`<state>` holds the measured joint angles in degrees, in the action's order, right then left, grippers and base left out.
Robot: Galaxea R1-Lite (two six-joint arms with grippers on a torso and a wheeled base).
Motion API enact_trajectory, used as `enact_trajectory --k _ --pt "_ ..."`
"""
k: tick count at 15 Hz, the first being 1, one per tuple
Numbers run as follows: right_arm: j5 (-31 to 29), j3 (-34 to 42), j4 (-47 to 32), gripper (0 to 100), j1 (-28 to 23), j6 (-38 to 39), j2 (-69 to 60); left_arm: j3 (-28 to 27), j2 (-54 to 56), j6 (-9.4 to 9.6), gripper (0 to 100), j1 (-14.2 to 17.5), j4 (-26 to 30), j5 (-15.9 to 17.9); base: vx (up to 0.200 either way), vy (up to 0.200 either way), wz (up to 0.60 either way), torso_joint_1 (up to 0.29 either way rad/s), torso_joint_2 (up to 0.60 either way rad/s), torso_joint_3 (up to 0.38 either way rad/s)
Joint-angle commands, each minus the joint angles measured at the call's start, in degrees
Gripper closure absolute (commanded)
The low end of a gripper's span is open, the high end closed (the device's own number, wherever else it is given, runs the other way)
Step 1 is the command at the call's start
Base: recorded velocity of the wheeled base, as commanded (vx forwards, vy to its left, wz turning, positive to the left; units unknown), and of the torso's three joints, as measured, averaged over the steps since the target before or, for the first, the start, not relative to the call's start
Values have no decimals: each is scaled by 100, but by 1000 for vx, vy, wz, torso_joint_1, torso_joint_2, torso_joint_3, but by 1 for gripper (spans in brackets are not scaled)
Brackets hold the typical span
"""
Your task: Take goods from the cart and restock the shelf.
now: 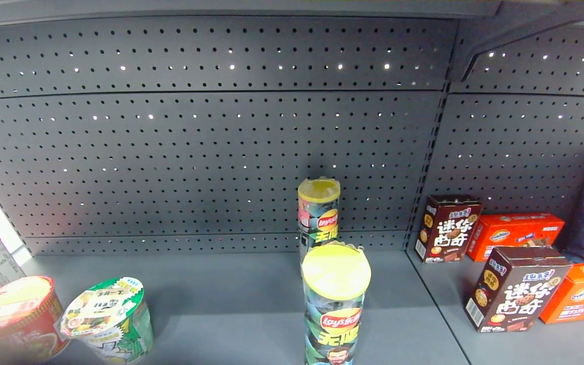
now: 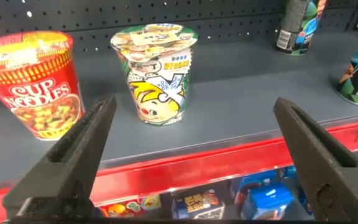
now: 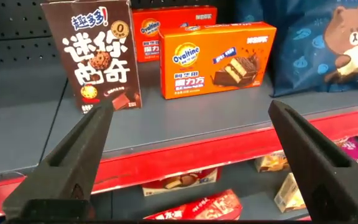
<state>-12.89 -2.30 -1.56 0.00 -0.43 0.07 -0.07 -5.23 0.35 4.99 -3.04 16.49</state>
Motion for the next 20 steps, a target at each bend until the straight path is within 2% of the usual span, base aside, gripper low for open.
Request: enact_trajectory --k 1,2,3,4,5,8,11,20 --pt "5 2 -2 0 0 -10 1 -1 13 17 0 2 -4 3 0 0 0 0 0 0" --pt "-3 2 -2 0 0 -10 1 7 13 26 0 2 -4 3 -200 0 0 2 7 -2" --pt "-3 2 -2 0 0 -1 1 -1 4 -44 0 2 5 -6 -200 0 0 7 2 2" --pt "-12 2 -2 0 0 -1 1 -1 4 -290 0 2 -4 -32 0 0 0 0 0 0" --pt "-12 2 -11 0 0 -1 1 -1 4 -361 0 2 -13 -23 0 0 0 0 0 0" --pt "-12 2 -11 0 0 -19 1 -1 4 -361 0 2 -13 -32 0 0 0 0 0 0" --pt "-21 2 -2 0 0 51 1 -1 4 -378 0 2 -13 -23 0 0 600 6 6 1" --pt "32 2 -2 0 0 16 1 -1 4 -334 0 2 -13 -15 0 0 0 0 0 0"
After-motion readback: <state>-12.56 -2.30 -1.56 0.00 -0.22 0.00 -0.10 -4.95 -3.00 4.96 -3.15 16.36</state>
